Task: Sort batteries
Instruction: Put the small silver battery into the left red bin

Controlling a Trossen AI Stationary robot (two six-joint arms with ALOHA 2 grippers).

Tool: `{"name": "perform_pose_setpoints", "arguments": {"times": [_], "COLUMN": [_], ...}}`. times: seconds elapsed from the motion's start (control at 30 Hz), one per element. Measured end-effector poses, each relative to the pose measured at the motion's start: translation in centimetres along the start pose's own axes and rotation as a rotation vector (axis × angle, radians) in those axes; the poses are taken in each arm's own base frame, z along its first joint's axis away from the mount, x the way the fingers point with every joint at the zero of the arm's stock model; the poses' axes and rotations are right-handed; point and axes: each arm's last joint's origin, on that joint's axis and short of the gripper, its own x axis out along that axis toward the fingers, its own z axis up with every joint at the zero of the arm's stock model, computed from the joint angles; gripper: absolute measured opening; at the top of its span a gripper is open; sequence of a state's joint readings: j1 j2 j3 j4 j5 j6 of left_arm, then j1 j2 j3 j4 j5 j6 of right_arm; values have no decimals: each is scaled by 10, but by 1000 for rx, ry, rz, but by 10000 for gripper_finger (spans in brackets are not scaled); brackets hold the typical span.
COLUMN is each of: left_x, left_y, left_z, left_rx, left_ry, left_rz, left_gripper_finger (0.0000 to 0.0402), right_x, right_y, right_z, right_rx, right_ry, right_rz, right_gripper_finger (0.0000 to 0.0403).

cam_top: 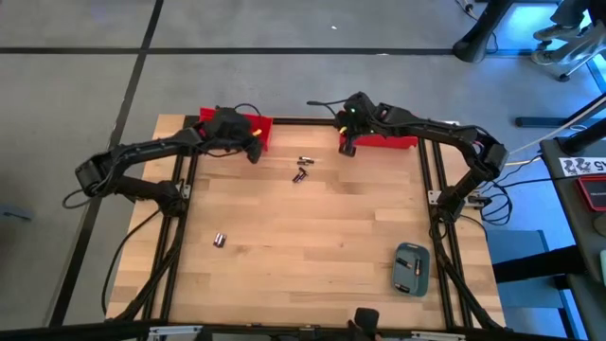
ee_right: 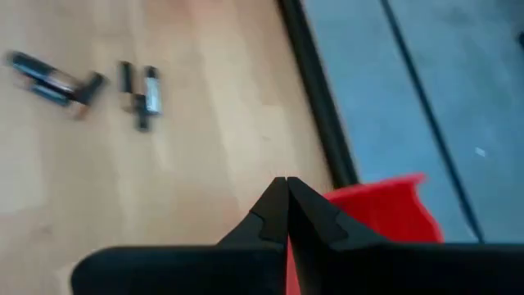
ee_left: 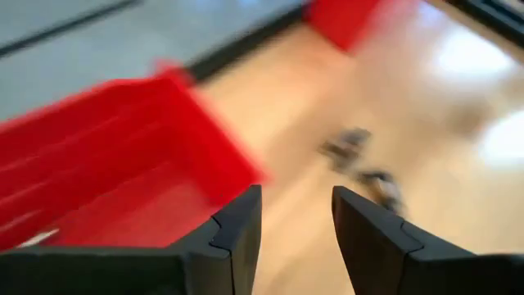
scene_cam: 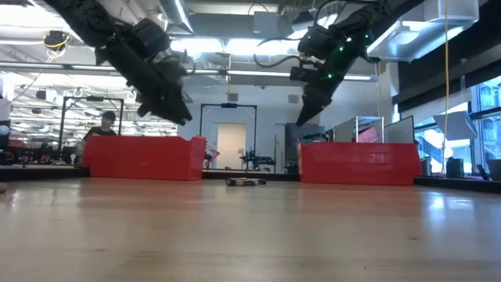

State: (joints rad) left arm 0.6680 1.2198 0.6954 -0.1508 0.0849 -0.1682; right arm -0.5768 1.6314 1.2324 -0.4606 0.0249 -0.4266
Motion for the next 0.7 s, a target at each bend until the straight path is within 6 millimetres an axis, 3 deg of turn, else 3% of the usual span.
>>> {"name": "perform_pose_setpoints", "arguments": {"times": [0.2, 0.33, 0.43, 0.57, 0.7], "left_x": [-12, -23, -34, -55, -79], "left_y": [-39, -71, -93, -114, -132], "left_z": [0, -16, -39, -84, -129], "left_rx": [203, 146, -6, -211, -371], "left_ry": [163, 300, 441, 655, 726], "left_rz": [-133, -53, -5, 152, 300], "left_gripper_finger": [139, 139, 139, 139, 139], "right_x": [3, 8, 12, 16, 18], "right_y": [8, 19, 31, 52, 71], "right_z": [9, 18, 26, 37, 46], "right_rx": [0, -30, -66, -144, -216], "right_ry": [-163, -261, -301, -365, -422], "right_rz": [227, 343, 357, 378, 398], "right_gripper_finger": [8, 8, 8, 8, 8]}}
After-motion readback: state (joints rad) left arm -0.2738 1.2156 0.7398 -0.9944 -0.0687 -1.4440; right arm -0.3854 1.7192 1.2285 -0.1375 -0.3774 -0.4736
